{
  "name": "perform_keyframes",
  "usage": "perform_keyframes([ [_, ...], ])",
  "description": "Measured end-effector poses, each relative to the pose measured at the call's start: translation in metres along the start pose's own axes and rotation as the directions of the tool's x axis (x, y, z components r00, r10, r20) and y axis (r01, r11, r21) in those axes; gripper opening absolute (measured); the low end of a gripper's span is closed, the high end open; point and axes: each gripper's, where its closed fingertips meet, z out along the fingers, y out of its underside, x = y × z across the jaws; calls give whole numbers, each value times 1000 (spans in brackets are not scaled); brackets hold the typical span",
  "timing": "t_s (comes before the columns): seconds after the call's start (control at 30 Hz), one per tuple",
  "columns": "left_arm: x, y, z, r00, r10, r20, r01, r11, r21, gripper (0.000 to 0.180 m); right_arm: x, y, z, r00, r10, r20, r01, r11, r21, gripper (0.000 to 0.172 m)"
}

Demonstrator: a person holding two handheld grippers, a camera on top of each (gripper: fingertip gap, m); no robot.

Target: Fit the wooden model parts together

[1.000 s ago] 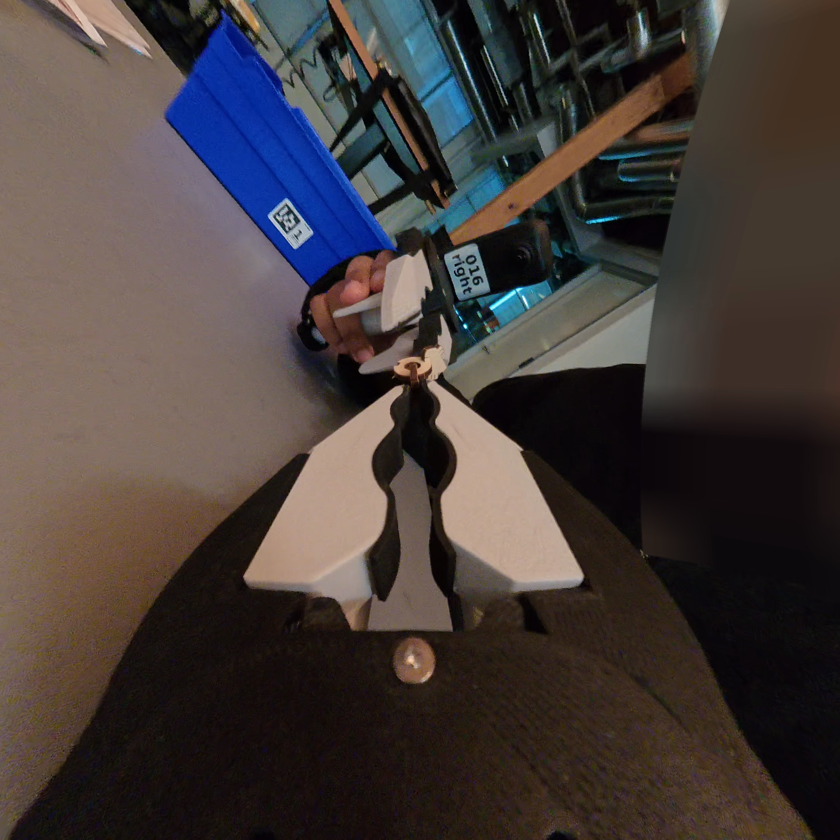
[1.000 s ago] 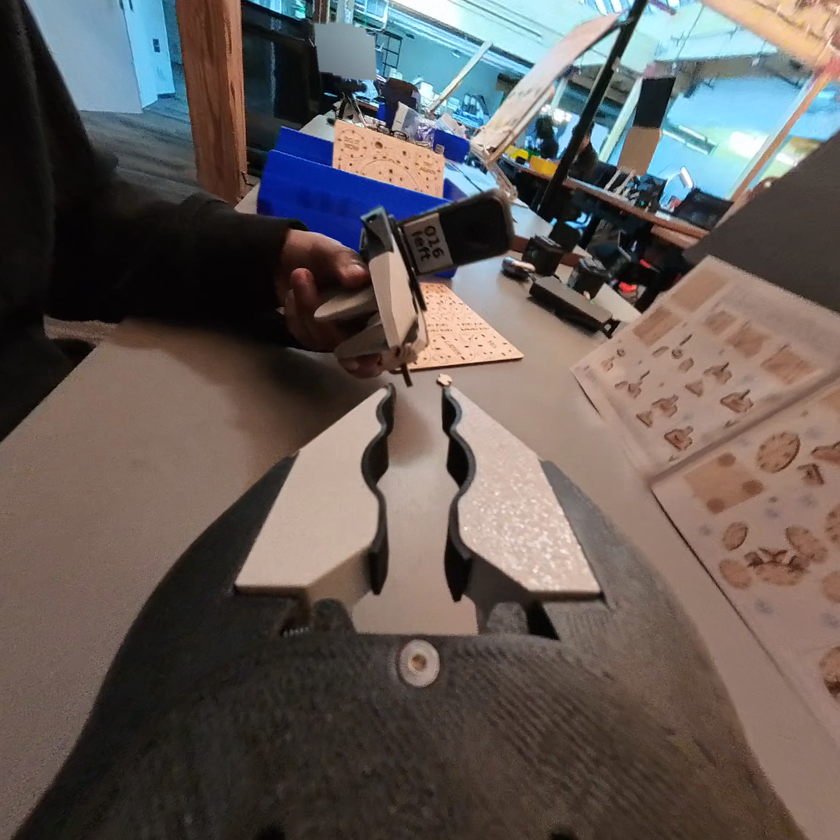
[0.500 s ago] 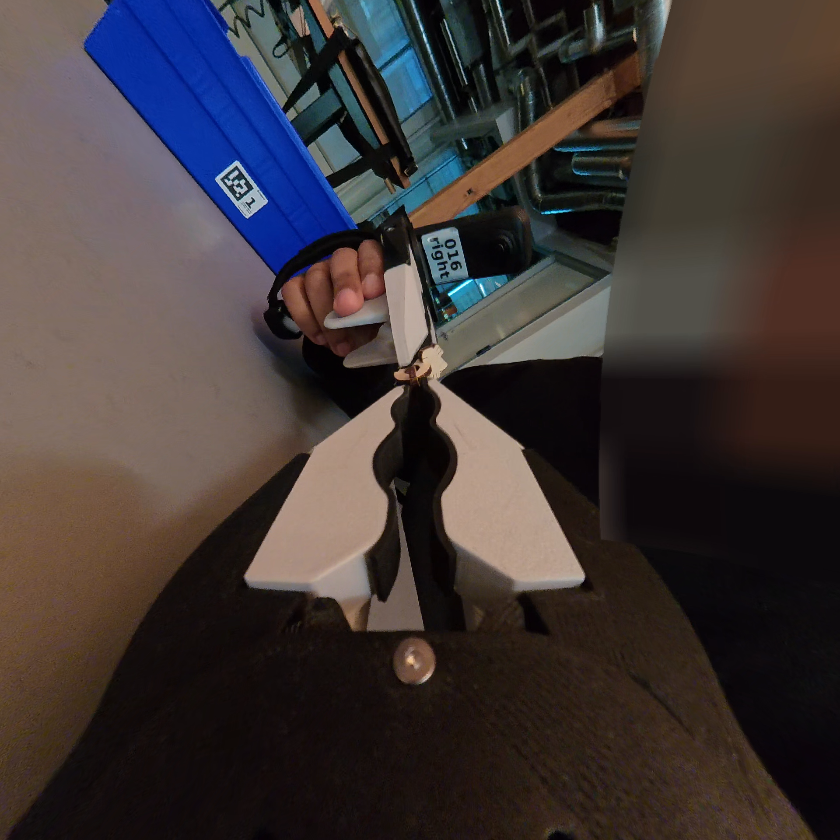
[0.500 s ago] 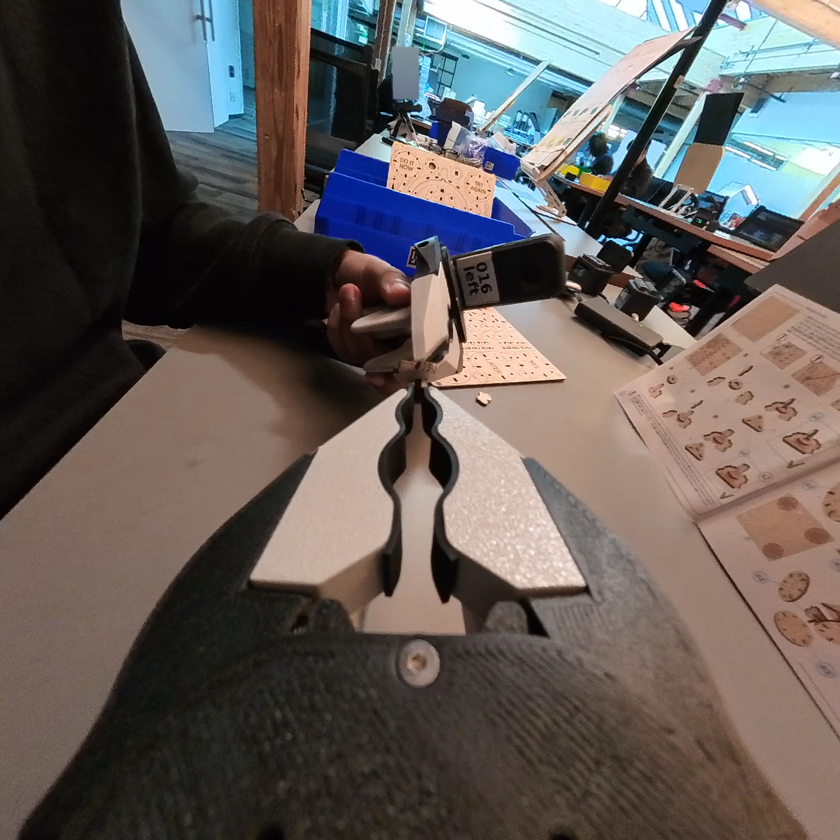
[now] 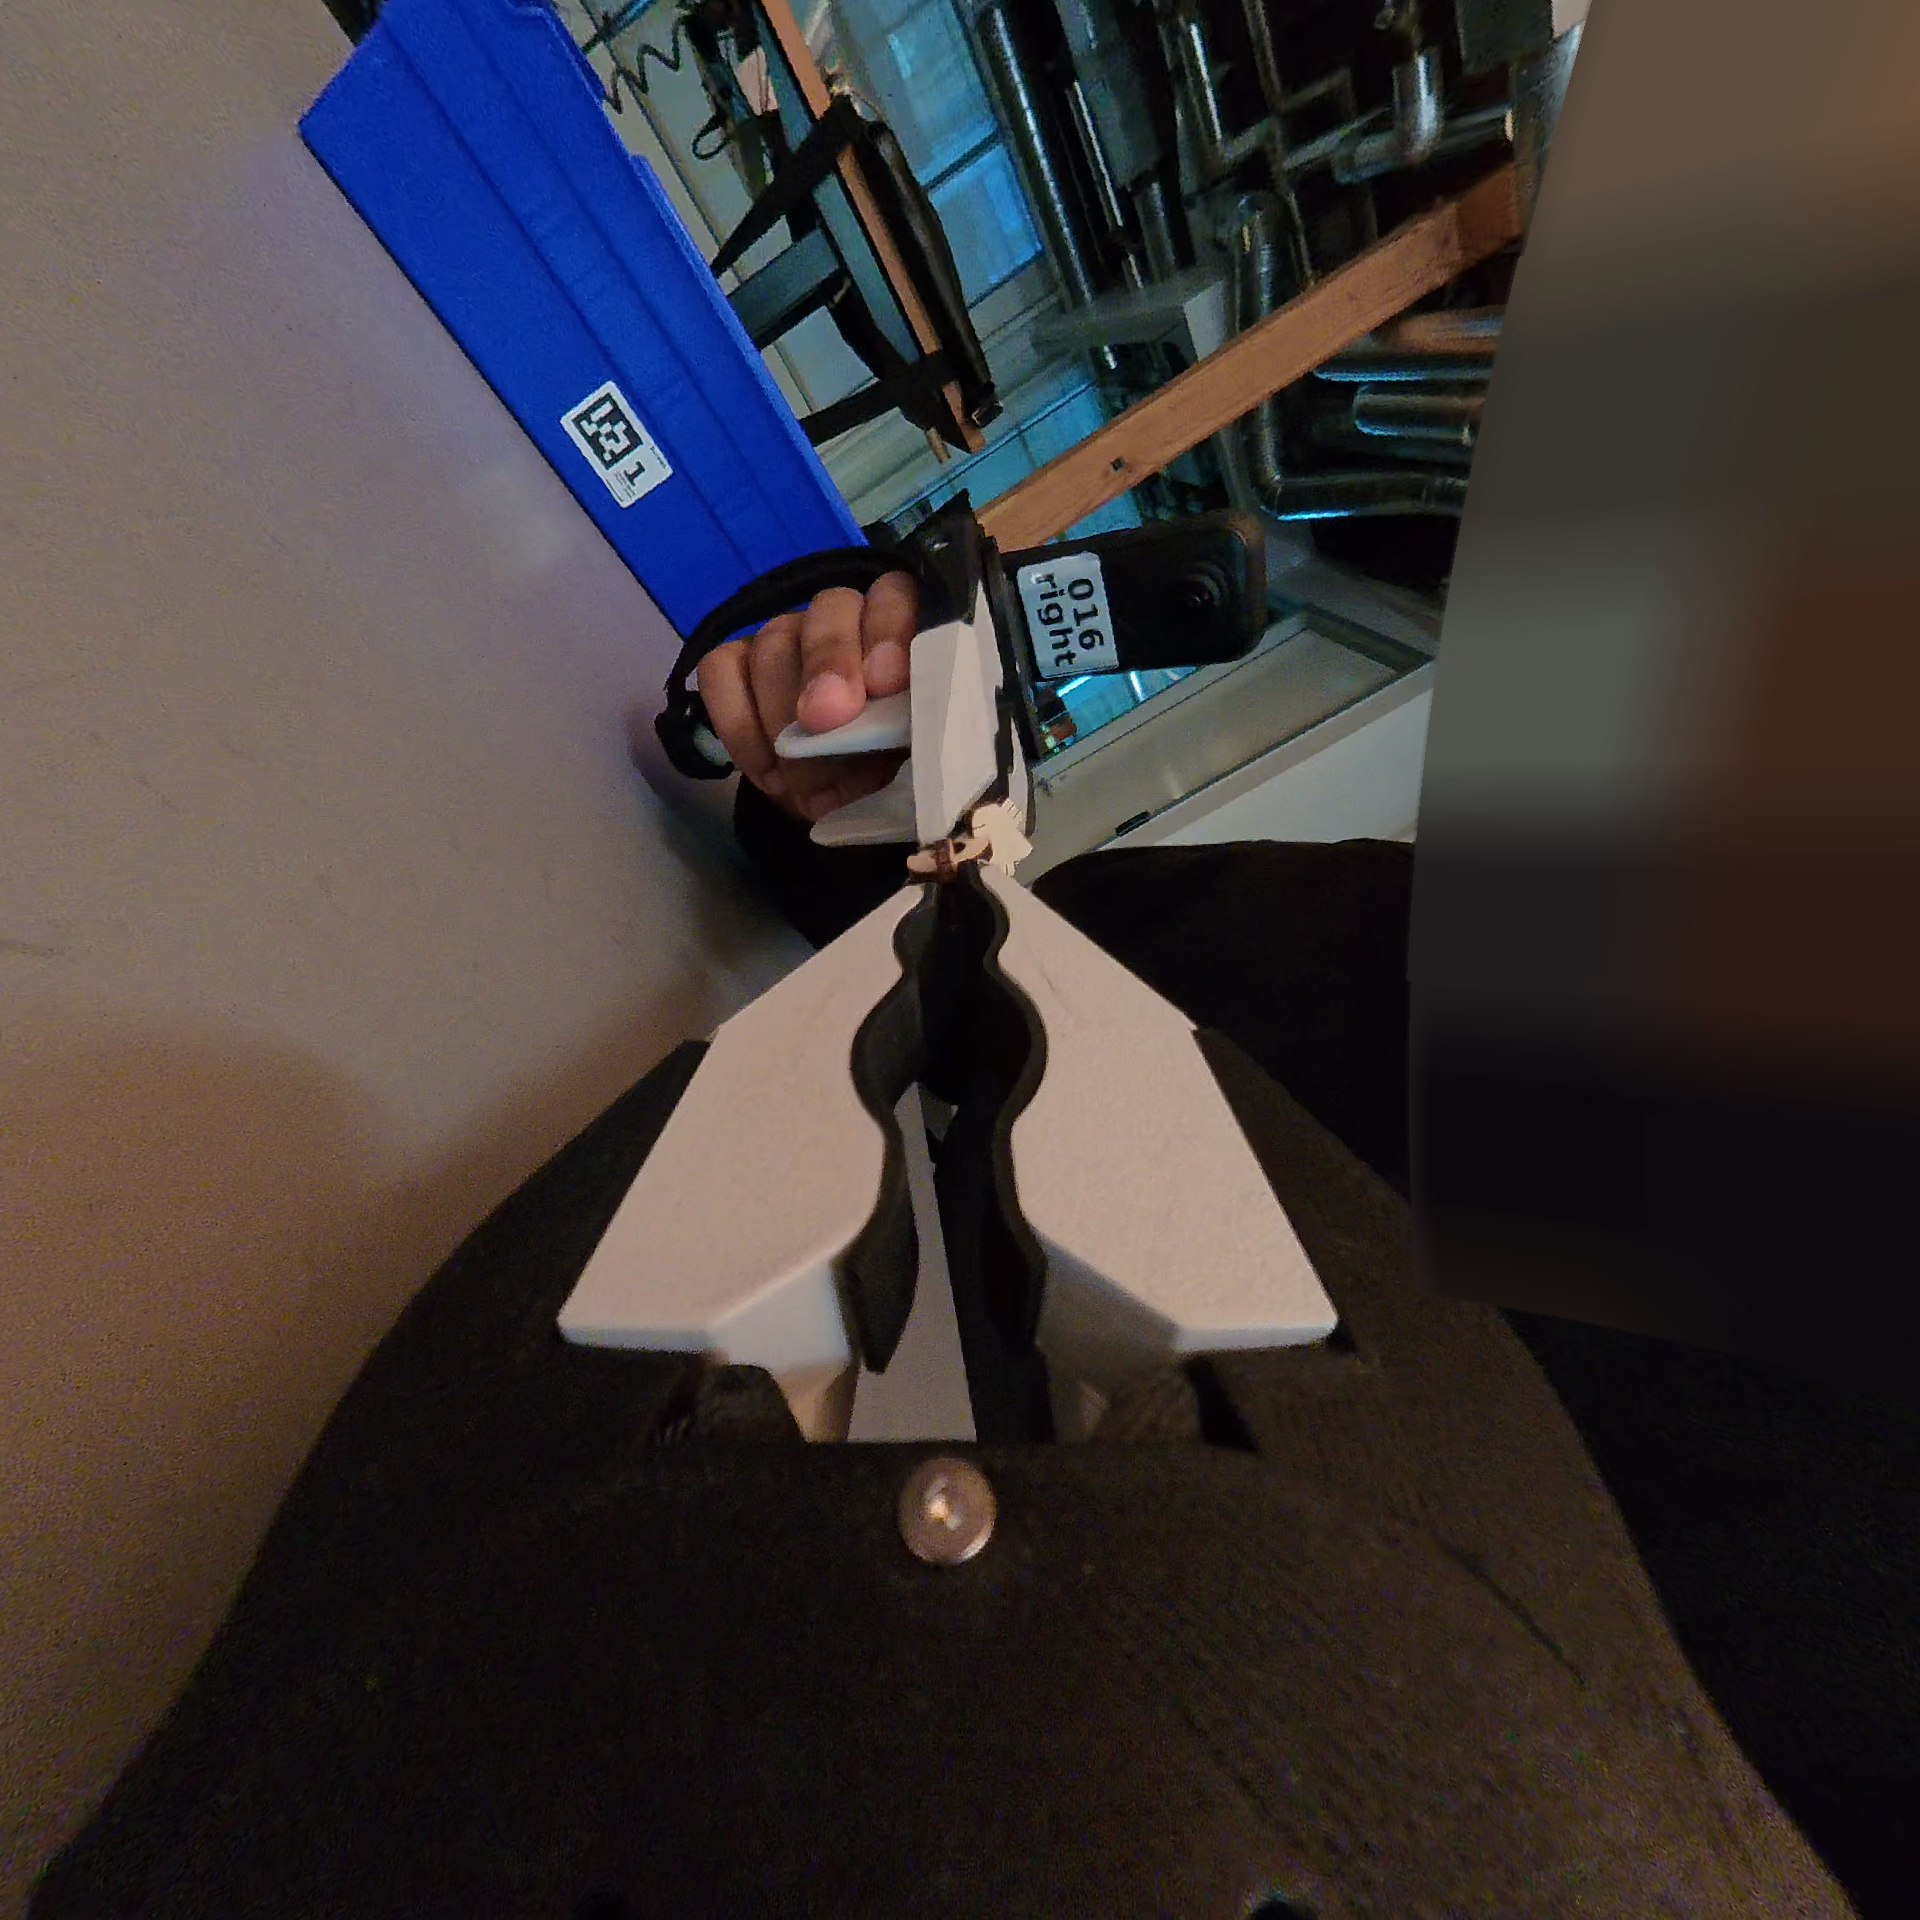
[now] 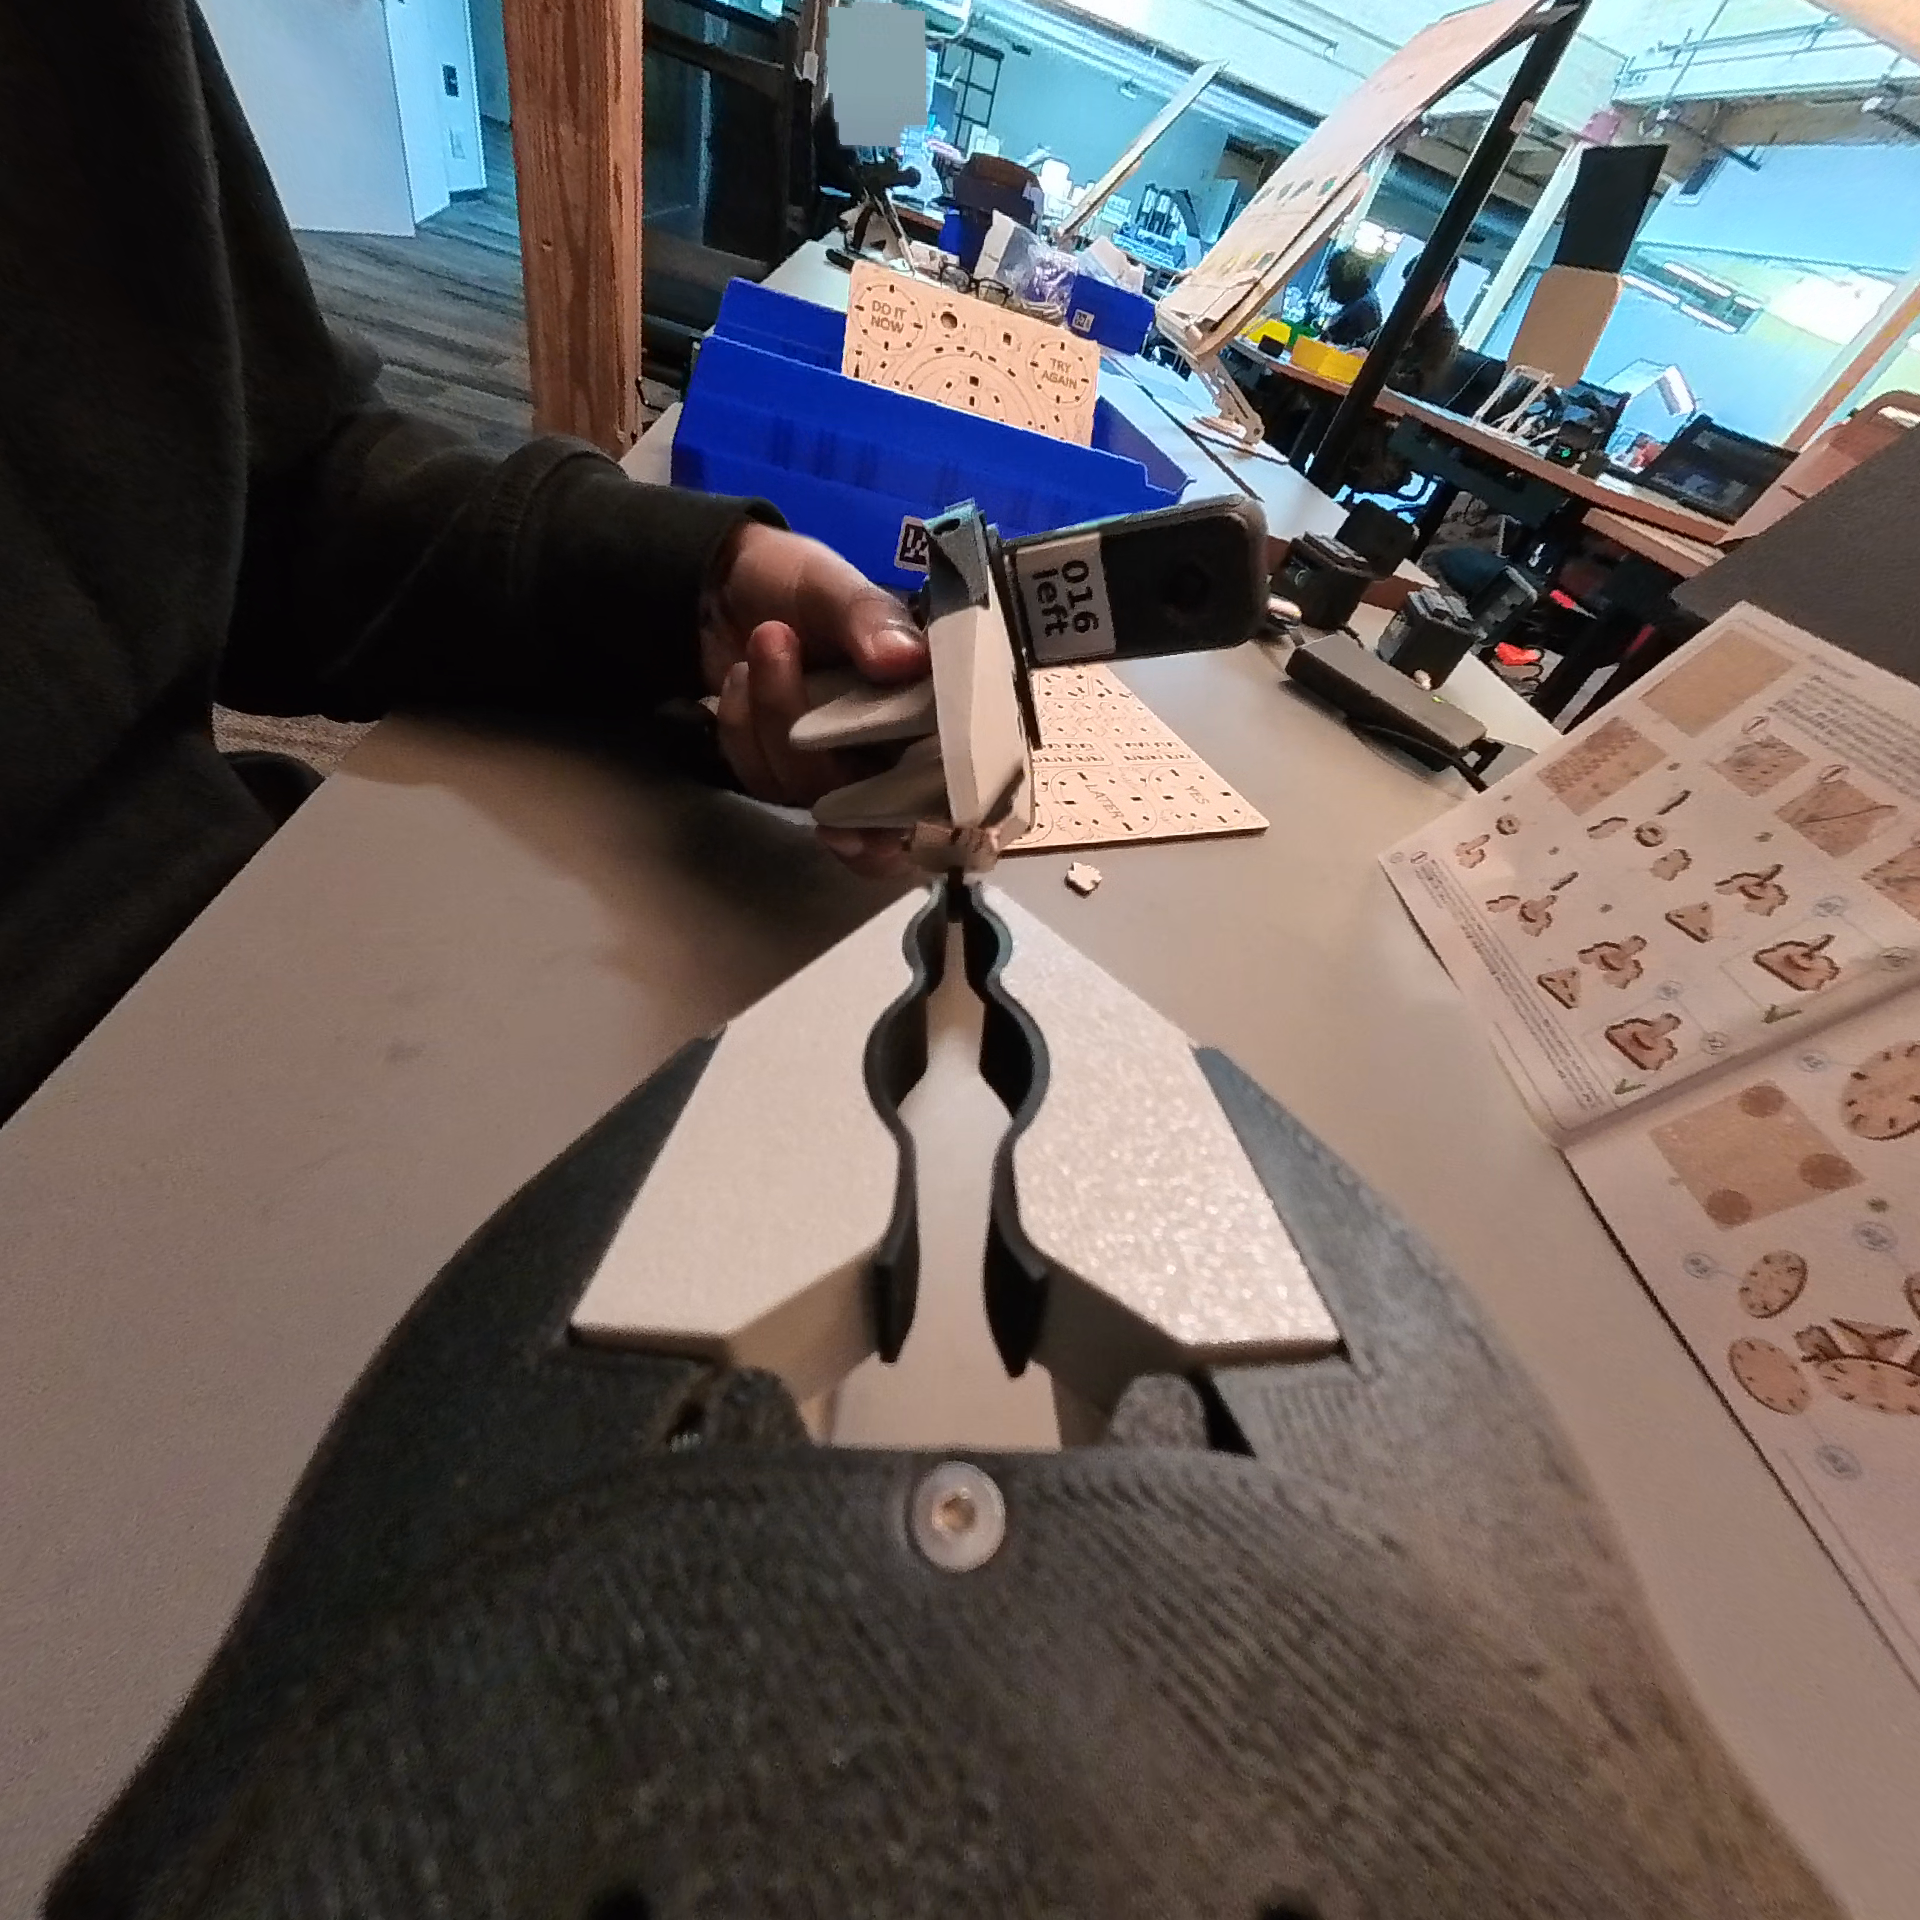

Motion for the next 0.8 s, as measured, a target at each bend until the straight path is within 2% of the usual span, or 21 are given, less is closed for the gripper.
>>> perform_keyframes([
  [0.37, -3, 9, 4, 1000, -11, 15, 12, 999, -52, 2, -9, 6, -2, 998, -59, 6, 60, 997, -50, 0],
  [0.73, -5, 5, 5, 1000, -20, 18, 21, 1000, -16, 2, -13, 3, 2, 1000, -10, 10, 10, 1000, -10, 1],
  [0.8, -11, 21, 17, 999, -2, 47, 6, 996, -93, 1, -25, -5, 15, 999, -12, 34, 12, 1000, 8, 0],
])
